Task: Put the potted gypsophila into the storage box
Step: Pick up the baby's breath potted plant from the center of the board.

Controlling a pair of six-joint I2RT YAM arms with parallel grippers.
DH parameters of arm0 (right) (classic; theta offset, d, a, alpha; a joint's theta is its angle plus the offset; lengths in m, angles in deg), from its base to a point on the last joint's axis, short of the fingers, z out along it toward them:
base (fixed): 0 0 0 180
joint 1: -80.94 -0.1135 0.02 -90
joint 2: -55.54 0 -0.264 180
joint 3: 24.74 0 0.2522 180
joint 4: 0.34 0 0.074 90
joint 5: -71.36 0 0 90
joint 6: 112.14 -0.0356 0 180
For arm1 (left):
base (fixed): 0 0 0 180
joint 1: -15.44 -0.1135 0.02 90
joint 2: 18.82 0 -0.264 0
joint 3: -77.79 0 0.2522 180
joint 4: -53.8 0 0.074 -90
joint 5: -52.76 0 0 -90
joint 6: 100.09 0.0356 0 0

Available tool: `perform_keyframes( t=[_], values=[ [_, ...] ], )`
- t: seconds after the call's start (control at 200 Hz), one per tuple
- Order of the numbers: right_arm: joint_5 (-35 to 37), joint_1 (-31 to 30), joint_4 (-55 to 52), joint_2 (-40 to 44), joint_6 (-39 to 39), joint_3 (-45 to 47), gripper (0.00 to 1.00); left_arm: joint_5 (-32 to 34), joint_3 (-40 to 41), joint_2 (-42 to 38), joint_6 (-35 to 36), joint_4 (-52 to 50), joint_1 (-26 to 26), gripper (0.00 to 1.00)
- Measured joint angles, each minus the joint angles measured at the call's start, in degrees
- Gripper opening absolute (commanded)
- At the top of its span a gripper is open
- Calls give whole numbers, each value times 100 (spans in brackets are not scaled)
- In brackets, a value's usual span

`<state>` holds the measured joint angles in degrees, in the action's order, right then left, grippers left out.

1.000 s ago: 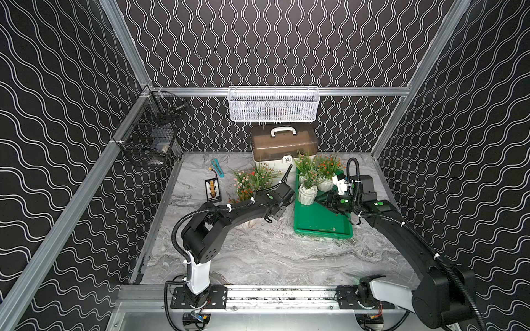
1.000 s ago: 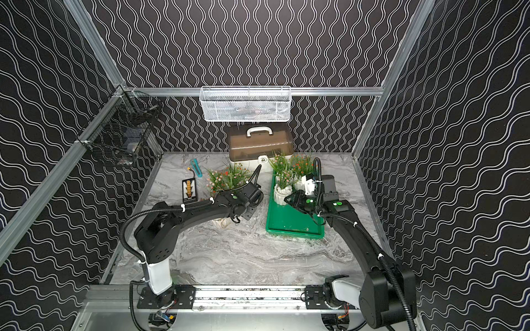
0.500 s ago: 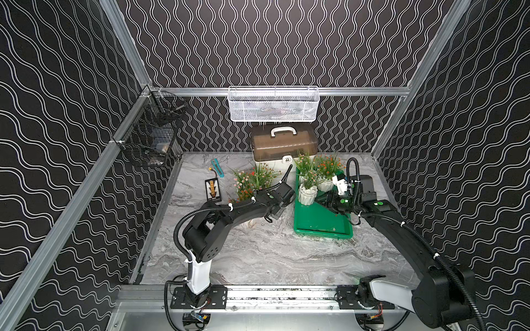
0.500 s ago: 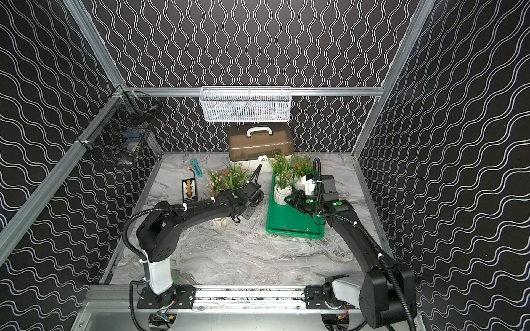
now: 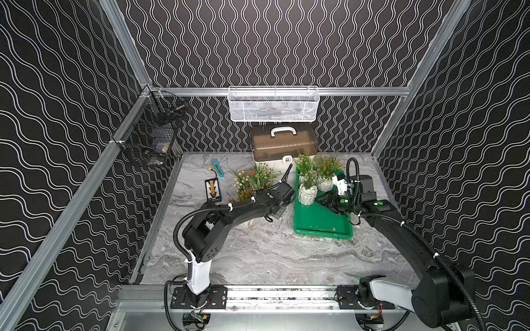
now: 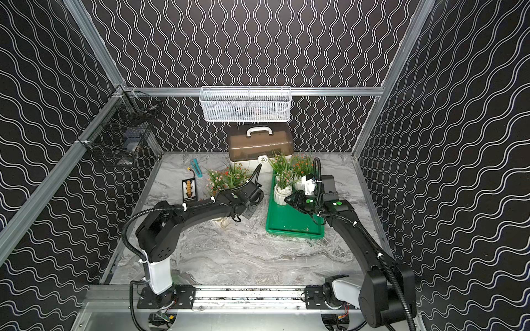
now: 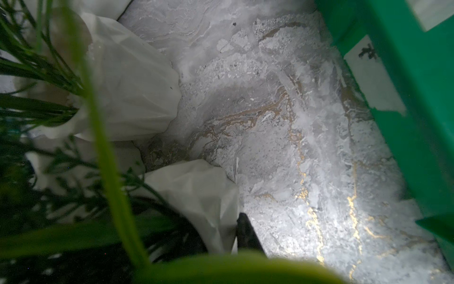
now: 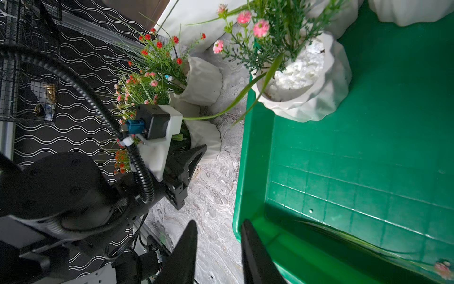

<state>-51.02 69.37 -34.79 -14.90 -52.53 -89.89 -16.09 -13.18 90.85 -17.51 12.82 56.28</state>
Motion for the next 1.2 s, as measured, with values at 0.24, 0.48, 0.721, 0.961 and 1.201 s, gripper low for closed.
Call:
perform_keyframes(
  t=[0.24,0.48,0.721,0.961,1.201],
  values=[
    [2,0,0,0,0,0,32,-103,-4,-28,0,20,0,5],
    [2,0,-2,129,13,0,32,-317,262,-387,-17,20,0,0],
    [-28,0,-2,109,22,0,32,-531,588,-857,-26,96,4,0],
    [-13,0,-4,142,22,-9,32,-916,671,-1189,-39,138,20,0],
    [35,79,-46,199,46,-39,32,-1152,505,-1311,-39,105,267,0]
  ],
)
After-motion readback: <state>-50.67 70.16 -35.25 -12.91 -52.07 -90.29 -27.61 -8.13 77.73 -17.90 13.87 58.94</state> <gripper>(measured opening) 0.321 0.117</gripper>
